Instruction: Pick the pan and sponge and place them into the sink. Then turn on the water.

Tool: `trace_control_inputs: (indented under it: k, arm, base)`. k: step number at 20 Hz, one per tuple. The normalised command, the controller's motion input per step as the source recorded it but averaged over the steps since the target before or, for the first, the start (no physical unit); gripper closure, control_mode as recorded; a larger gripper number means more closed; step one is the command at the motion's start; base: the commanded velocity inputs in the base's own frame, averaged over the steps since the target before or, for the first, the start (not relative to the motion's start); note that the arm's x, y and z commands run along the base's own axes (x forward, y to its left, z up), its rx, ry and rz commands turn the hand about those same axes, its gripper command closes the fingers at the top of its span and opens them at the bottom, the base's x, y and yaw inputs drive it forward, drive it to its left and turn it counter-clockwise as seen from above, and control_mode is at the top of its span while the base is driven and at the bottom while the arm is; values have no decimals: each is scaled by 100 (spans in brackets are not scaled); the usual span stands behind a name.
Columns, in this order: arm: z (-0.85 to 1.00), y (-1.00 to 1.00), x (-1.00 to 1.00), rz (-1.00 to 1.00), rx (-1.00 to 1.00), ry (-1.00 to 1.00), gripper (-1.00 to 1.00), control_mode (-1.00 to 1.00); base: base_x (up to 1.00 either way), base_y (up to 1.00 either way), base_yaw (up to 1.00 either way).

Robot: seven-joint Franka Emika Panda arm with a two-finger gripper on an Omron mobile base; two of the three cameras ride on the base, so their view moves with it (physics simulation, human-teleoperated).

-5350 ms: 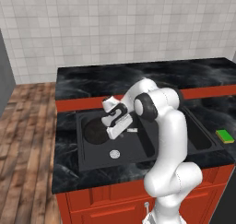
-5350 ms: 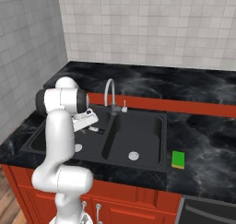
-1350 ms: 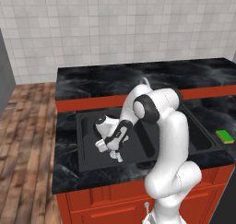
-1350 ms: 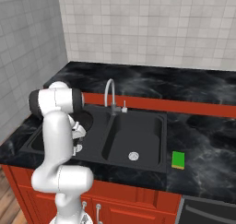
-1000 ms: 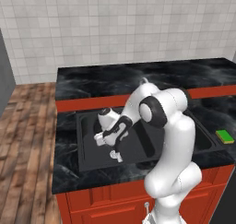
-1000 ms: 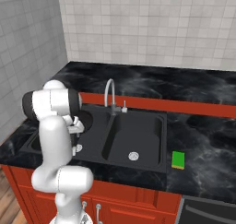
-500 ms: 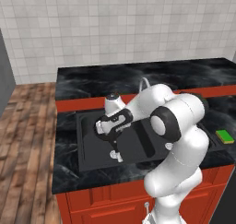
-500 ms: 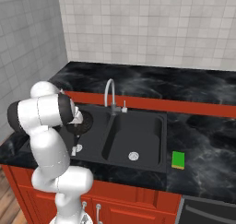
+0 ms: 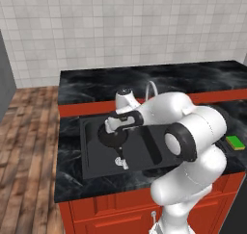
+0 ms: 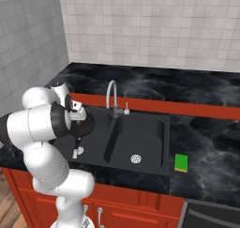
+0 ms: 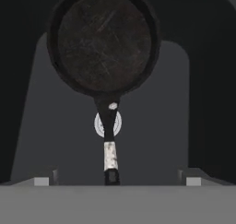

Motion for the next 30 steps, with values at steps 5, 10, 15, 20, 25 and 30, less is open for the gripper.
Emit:
trace_control_inputs:
  k: [5,10,15,20,25,30]
  arm:
    - [17,-41,-33,0,1,0,-100,-100]
    - [6,-47,-35,0,3,0,-100,-100]
    - [1,-50,-36,0,4,0,-100,-100]
    - [0,-52,-30,0,3,0,-100,-100]
    - [0,-55,-19,0,5,0,-100,-100]
    - [2,-56,-4,0,3,0,-100,-100]
  base:
    - [0,0,0]
    - [0,0,0]
    - [0,0,0]
    - [0,0,0]
    - [0,0,0]
    - [0,0,0]
